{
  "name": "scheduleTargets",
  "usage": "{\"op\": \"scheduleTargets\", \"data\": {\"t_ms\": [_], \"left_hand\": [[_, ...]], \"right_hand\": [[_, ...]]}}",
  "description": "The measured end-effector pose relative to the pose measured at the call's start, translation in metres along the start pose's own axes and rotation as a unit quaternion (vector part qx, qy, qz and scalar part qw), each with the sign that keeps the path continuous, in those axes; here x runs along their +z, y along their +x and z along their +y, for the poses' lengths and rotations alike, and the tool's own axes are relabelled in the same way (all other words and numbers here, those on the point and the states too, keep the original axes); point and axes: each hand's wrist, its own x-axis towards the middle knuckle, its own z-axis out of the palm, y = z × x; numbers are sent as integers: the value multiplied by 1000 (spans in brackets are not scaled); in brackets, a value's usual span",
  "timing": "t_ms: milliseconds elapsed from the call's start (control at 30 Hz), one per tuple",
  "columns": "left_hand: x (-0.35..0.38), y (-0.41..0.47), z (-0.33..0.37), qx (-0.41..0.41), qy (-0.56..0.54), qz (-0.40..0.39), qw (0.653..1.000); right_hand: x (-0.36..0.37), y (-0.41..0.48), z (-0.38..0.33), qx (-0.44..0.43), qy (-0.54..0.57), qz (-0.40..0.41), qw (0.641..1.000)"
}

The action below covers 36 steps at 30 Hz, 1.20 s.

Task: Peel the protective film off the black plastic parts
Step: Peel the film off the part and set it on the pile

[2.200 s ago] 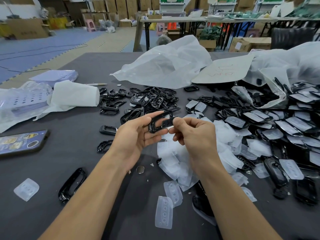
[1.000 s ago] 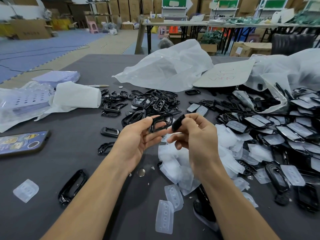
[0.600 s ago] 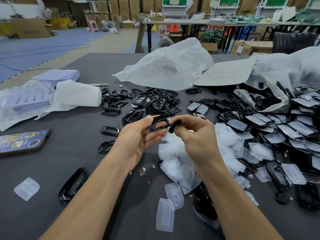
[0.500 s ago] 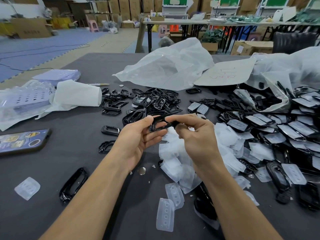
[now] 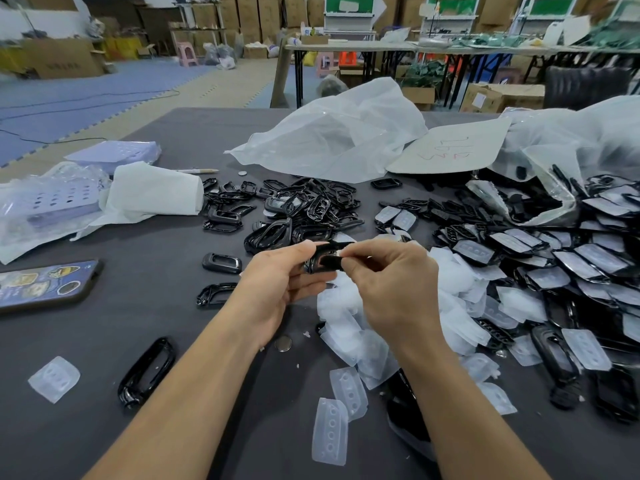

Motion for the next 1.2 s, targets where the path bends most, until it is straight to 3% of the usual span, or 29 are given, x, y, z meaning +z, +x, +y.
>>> {"op": "scheduleTargets", "data": {"t_ms": [233,367,433,567,733,900,967,1067,1200], "left_hand": [[0,-1,-1,22,74,-21,997],[0,-2,-3,67,115,6,991],[1,-3,-1,73,88,22,993],[8,-6,-1,109,72,56,990],[13,-6,-4,191,169,86,963],[5,-6,1,139,246,26,959],[2,-7,5,111,210,8,971],[1,-8,7,84,119,15,989],[7,-9,3,87,80,28,993]], "right_hand": [[5,-4,0,-51,-100,17,994],[6,-5,-1,-8,-104,53,993],[3,-1,1,66,-70,42,995],[2,5,0,176,118,-55,976],[3,5,4,175,132,-39,975],[1,5,5,161,128,-40,978],[1,5,1,174,185,-52,966],[-1,6,-8,221,335,-61,914],[-4,7,-9,219,325,-68,917]]}}
